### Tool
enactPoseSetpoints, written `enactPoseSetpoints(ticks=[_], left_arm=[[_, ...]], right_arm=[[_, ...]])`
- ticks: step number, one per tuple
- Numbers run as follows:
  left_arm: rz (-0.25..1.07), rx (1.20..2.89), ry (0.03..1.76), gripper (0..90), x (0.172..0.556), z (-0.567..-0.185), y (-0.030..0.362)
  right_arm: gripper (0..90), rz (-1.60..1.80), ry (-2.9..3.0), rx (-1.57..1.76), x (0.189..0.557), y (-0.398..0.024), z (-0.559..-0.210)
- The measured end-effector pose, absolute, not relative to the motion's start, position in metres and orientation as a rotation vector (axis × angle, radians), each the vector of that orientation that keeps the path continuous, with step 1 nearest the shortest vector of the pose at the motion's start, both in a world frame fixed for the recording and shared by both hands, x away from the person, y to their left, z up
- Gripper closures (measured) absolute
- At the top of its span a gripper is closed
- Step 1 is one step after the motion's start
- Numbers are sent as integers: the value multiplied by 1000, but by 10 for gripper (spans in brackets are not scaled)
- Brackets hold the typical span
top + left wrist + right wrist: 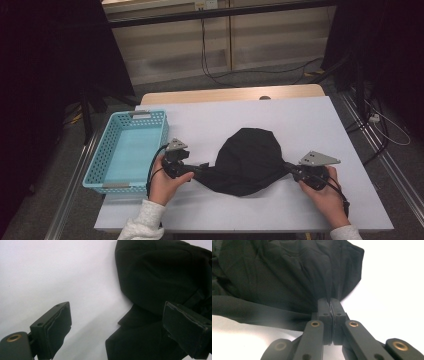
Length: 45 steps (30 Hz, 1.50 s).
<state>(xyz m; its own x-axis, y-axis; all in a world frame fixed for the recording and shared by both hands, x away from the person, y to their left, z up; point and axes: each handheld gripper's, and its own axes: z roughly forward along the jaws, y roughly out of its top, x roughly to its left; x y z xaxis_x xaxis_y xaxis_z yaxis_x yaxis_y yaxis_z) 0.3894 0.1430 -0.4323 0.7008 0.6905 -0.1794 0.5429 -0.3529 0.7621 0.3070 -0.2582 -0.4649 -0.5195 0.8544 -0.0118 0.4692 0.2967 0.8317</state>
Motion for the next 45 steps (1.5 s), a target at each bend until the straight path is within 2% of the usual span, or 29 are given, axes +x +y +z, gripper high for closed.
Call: enactPoseSetpoints(ticks=[1,5,10,14,20,22,29,31,34,35,45], left_arm=[[215,2043,943,89,389,-432,143],[215,2045,943,88,389,-433,144],[213,2049,948,83,388,-433,145],[218,2054,945,82,387,-431,148],[199,2039,959,82,387,-432,150],[194,2035,964,82,386,-432,149],[166,2037,963,83,386,-434,147],[159,2037,966,83,386,-436,147],[155,2046,968,83,387,-439,145],[156,2049,968,83,387,-439,145],[161,2045,970,84,386,-439,143]], right_arm=[[864,1130,2114,1174,307,-259,-465],[674,1152,2097,1152,306,-255,-460],[512,1167,2106,1105,308,-242,-452],[422,1208,2087,1065,310,-229,-443],[391,1247,2148,967,316,-199,-439],[398,1239,2178,944,317,-189,-440],[566,1180,2251,949,326,-169,-455],[642,1159,2256,950,327,-170,-457],[845,1169,2262,943,327,-173,-458],[882,1173,2266,944,327,-174,-459],[900,1189,2220,1005,321,-205,-452]])
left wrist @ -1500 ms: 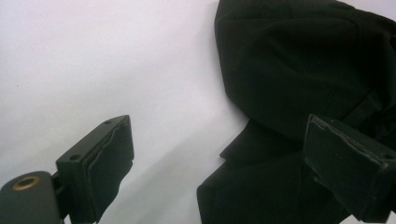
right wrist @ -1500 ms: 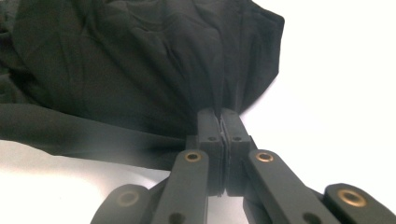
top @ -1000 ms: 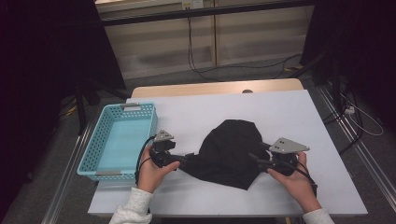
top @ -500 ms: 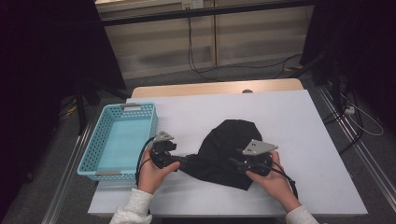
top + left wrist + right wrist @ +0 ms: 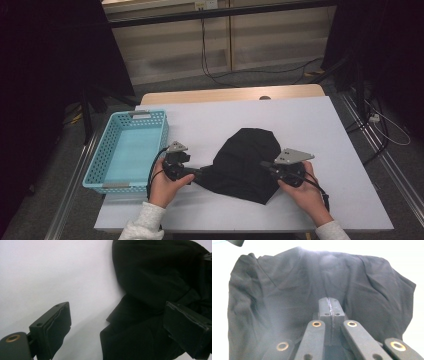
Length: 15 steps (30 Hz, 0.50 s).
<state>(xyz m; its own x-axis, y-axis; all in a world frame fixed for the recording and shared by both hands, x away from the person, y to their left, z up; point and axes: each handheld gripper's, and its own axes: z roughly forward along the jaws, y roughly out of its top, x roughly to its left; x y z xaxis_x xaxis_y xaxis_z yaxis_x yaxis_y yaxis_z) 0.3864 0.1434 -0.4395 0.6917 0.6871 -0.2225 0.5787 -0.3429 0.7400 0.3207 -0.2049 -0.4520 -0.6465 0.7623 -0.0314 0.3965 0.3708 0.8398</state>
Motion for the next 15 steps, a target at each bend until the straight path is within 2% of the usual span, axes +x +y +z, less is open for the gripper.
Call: enactPoseSetpoints(ticks=[6,11,15], left_arm=[[159,2059,959,85,387,-439,141],[158,2065,957,85,388,-440,139],[165,2068,950,85,388,-439,140]], right_arm=[[900,1176,2200,1059,315,-227,-455],[886,1125,2223,1028,312,-224,-456],[786,1139,2196,1015,312,-219,-451]])
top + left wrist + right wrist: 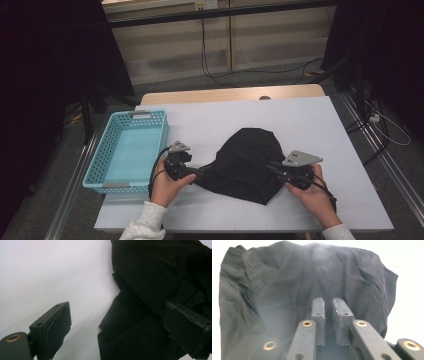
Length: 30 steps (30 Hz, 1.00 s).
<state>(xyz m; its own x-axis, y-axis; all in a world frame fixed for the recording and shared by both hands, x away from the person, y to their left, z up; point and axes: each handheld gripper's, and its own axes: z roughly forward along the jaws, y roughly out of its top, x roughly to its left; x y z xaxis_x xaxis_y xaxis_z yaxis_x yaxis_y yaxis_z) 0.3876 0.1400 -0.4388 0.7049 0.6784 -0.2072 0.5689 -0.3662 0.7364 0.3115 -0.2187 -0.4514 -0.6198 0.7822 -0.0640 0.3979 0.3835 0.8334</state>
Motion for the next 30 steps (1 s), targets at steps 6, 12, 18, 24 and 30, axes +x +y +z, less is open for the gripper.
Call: enactPoseSetpoints(ticks=[6,12,18,24,30], left_arm=[[162,2069,953,85,387,-437,142],[165,2079,956,84,385,-440,140],[161,2075,961,84,385,-441,144],[157,2062,974,84,384,-443,144],[158,2068,969,84,384,-442,146]], right_arm=[[624,1188,2215,941,310,-198,-444],[438,1201,2225,905,313,-166,-437],[442,1192,2278,857,317,-139,-445],[409,1116,2319,839,322,-119,-457],[497,1021,2313,863,328,-117,-467]])
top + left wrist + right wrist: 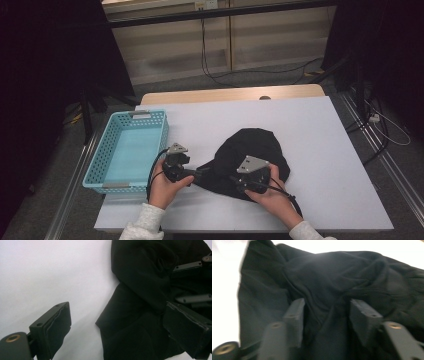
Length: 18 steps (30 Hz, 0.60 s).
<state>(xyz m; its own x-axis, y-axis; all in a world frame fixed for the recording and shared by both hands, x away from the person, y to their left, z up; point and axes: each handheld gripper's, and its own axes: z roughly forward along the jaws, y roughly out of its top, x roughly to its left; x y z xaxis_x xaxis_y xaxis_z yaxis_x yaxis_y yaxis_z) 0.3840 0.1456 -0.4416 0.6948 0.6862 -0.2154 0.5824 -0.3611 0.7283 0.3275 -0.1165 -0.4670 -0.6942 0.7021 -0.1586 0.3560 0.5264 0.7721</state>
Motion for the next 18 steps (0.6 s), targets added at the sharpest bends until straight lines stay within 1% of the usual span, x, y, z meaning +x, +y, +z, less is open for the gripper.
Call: enactPoseSetpoints(ticks=[4,8,13,18], left_arm=[[160,2074,967,85,384,-441,147],[166,2060,970,86,384,-440,146],[159,2067,963,86,384,-439,146],[158,2064,948,86,387,-439,140]], right_arm=[[811,1116,2276,936,329,-130,-463],[857,1201,2252,989,328,-147,-454],[861,1307,2132,1101,326,-181,-439],[862,1351,2029,1201,320,-217,-434]])
